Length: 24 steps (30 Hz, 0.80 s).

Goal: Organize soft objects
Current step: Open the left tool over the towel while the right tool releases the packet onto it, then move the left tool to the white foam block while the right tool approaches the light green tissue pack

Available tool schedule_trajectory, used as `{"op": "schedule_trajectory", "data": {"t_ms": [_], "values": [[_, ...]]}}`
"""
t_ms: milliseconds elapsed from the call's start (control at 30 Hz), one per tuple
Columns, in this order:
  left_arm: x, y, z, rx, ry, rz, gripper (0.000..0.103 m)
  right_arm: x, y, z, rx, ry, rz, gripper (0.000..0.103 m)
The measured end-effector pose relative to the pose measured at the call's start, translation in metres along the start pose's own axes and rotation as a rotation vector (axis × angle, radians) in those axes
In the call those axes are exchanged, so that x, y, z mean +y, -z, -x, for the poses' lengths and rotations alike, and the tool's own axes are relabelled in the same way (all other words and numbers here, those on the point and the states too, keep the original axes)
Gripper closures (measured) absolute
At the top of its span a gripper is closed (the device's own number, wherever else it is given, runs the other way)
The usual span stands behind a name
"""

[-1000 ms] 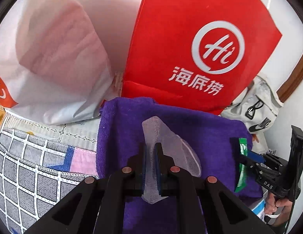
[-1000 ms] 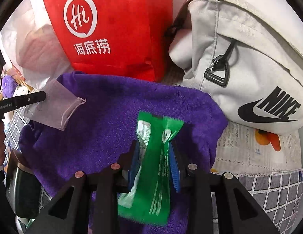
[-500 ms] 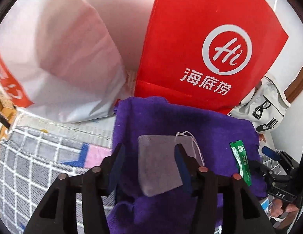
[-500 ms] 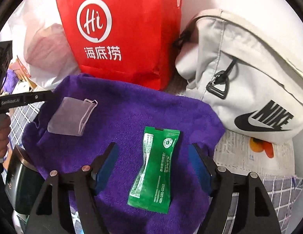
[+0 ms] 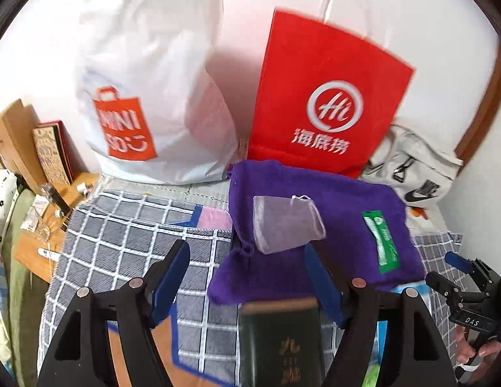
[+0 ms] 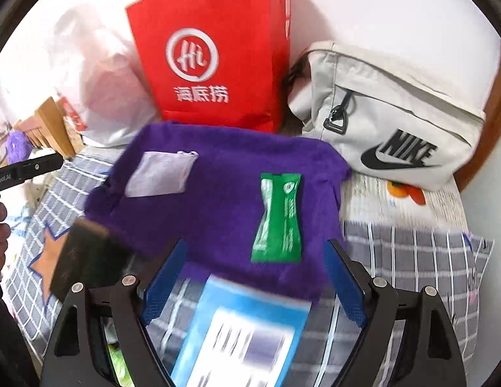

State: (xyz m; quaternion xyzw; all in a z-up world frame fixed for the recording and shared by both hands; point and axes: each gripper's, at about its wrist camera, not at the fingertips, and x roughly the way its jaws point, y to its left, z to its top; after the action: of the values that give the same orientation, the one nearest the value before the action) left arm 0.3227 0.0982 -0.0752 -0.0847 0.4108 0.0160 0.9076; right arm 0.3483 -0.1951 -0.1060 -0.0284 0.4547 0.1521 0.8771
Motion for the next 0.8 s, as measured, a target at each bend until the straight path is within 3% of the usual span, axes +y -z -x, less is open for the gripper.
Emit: {"op": "schedule_trajectory", "data": {"t_ms": [133, 300, 433, 700, 800], "values": [[0.004, 0.025, 0.025, 0.015, 0.019, 0.014, 0.031, 0.008, 0.027, 0.025, 0.03, -0.065, -0.061, 0.017], [0.011, 0.066, 0.045, 0.046, 0.02, 0.011, 0.031, 0.026, 0.062, 0.045, 0.028, -0.041, -0.06, 0.019], [0.021, 0.099, 0.058, 0.062, 0.038, 0.043, 0.031, 0.042, 0.089, 0.056, 0.04, -0.076, -0.045, 0.019], [0.03, 0.145, 0.059, 0.09, 0.079, 0.072, 0.031, 0.075, 0.134, 0.057, 0.07, -0.181, -0.002, 0.024], [0.03, 0.156, 0.057, 0.093, 0.096, 0.065, 0.031, 0.08, 0.143, 0.048, 0.084, -0.181, -0.003, 0.024]]}}
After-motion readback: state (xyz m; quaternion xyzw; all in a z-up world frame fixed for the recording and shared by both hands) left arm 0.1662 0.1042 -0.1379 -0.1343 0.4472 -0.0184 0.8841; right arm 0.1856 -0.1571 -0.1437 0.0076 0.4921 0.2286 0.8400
